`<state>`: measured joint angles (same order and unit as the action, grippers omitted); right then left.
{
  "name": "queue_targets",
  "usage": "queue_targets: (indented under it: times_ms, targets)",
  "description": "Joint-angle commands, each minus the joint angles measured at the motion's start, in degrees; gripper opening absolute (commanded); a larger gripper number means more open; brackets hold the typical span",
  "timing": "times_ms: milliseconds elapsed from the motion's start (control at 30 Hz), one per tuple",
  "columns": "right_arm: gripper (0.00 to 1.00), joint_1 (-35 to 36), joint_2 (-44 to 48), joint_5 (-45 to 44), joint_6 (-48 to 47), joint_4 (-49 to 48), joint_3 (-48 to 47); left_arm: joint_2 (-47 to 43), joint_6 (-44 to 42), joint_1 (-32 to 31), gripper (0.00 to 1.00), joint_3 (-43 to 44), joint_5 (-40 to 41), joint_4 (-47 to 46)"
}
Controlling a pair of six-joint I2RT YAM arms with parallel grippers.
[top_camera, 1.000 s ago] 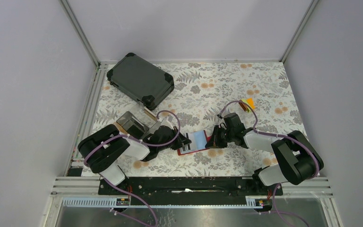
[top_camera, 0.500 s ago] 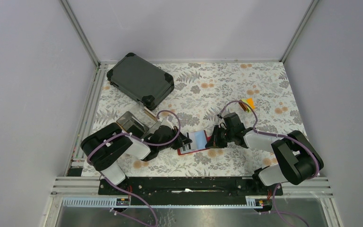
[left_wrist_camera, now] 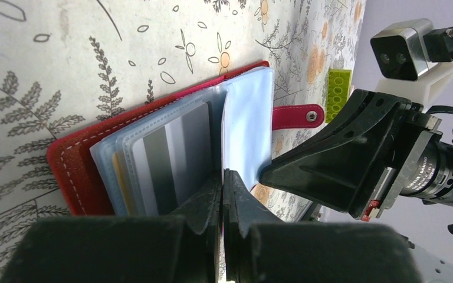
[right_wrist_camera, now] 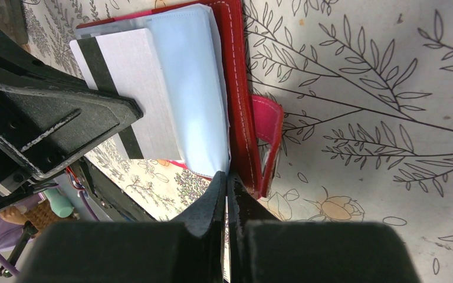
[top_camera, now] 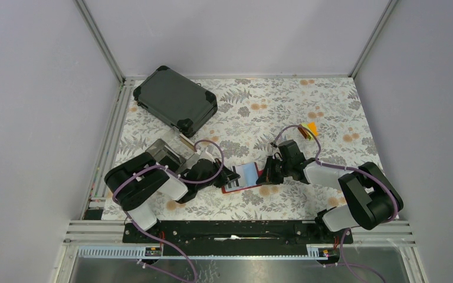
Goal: Put the credit cards into the card holder
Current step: Insert the credit card into the card holder.
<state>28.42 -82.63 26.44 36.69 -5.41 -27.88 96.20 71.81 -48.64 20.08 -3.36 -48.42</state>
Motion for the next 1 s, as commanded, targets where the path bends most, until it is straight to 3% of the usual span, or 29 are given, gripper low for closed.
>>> queue_targets:
  times_ms: [0,267,500,800,967]
  targets:
    - [0.00,0.39,-1.31,-5.04,-1.88,2.57,-0.69,2.12,2.55,-1.20,0.00,-1.63,1.64,-1.23]
    - [0.00,0.39,-1.03,-5.31,-1.93,2.84,-0.56,6.74,5.99,-3.15,0.00,-0.56,-0.02,-5.92]
    - [0.00,0.40,-0.52,-5.55,-1.92,3.12,-0.45,4.41,4.35,-3.49,0.00,0.06,1.36,-1.01]
    - [0.00,0.41,1.14,-7.21,-2.55,5.04,-0.71,-2.36,-0.41,-3.50,0.41,3.39,5.35,15.17]
    - [0.00,0.40,1.89,-7.45,-2.76,5.06,-0.71,-5.33,-2.12,-3.46,0.52,4.62,7.42,22.49]
